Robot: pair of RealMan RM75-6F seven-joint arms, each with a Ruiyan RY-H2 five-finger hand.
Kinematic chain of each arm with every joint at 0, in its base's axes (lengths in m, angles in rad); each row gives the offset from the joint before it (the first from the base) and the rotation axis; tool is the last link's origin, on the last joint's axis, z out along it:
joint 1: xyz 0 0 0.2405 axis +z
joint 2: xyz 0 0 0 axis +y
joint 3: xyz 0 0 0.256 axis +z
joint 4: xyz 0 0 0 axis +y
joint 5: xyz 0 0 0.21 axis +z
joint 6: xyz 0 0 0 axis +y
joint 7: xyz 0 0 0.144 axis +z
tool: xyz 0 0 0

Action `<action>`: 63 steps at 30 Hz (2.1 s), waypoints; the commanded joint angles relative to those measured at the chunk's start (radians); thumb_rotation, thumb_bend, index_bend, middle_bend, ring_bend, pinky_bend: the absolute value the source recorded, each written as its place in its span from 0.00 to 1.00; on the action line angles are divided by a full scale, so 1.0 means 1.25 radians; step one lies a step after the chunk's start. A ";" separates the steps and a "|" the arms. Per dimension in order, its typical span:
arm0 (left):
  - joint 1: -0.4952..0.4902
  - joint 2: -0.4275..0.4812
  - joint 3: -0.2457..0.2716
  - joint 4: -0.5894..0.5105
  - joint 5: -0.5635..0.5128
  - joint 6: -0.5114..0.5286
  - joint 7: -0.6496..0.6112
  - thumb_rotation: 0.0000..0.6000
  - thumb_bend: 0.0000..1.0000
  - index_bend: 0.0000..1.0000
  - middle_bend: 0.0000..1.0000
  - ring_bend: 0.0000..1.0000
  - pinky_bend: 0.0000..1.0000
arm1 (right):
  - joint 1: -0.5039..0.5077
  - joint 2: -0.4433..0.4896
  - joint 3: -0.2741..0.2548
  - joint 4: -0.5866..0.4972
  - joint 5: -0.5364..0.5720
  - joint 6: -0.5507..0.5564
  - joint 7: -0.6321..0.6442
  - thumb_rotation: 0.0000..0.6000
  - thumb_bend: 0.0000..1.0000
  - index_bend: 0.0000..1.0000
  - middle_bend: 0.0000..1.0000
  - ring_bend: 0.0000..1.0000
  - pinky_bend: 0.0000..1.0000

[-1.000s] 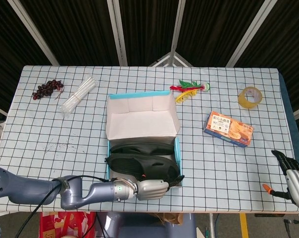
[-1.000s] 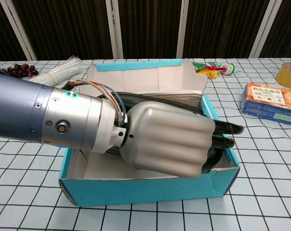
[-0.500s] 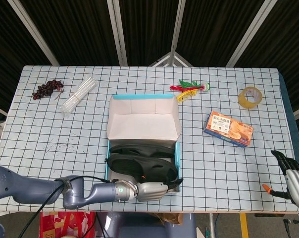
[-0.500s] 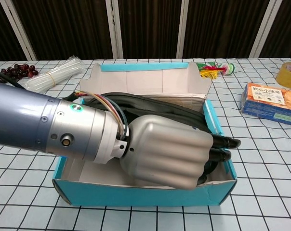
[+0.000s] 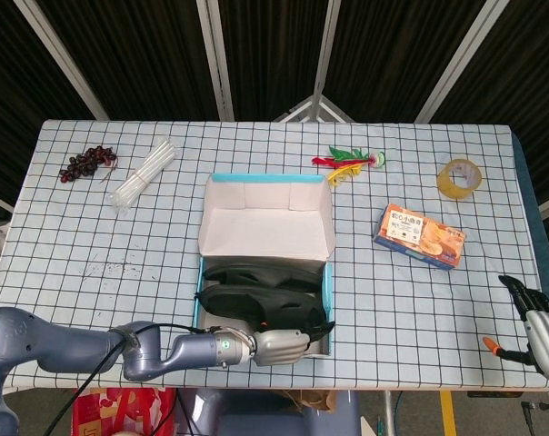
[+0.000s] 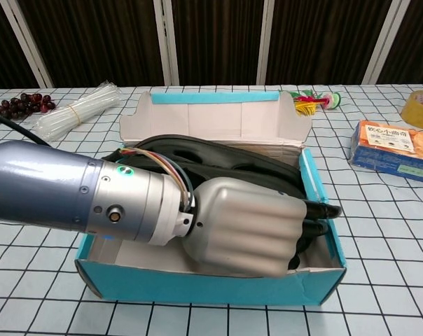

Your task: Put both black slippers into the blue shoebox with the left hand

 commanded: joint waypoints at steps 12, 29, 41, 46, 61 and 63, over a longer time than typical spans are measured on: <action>-0.023 -0.042 -0.004 0.094 0.012 -0.007 -0.062 1.00 0.52 0.73 0.59 0.10 0.07 | 0.000 0.000 0.000 0.000 -0.001 -0.002 -0.001 1.00 0.22 0.07 0.10 0.15 0.11; -0.005 -0.069 0.027 0.124 0.035 0.008 -0.080 1.00 0.52 0.73 0.59 0.10 0.07 | -0.001 -0.001 -0.001 -0.001 -0.004 0.003 -0.002 1.00 0.22 0.07 0.10 0.15 0.11; 0.004 -0.084 0.044 0.131 0.038 0.002 -0.107 1.00 0.52 0.73 0.59 0.10 0.08 | -0.002 -0.001 0.001 0.000 -0.002 0.004 -0.002 1.00 0.22 0.07 0.10 0.14 0.11; 0.024 -0.072 0.059 0.106 0.040 0.009 -0.089 1.00 0.52 0.73 0.59 0.10 0.09 | -0.003 -0.002 0.001 0.001 -0.003 0.008 -0.001 1.00 0.22 0.07 0.10 0.14 0.11; 0.020 -0.064 -0.002 0.112 0.040 0.039 -0.069 1.00 0.33 0.24 0.21 0.04 0.09 | -0.001 -0.004 0.002 -0.001 -0.002 0.005 -0.010 1.00 0.22 0.07 0.10 0.14 0.10; 0.021 -0.062 -0.007 0.108 0.035 0.039 -0.065 1.00 0.33 0.21 0.18 0.03 0.09 | -0.003 -0.003 0.001 -0.002 -0.002 0.007 -0.009 1.00 0.22 0.07 0.10 0.14 0.10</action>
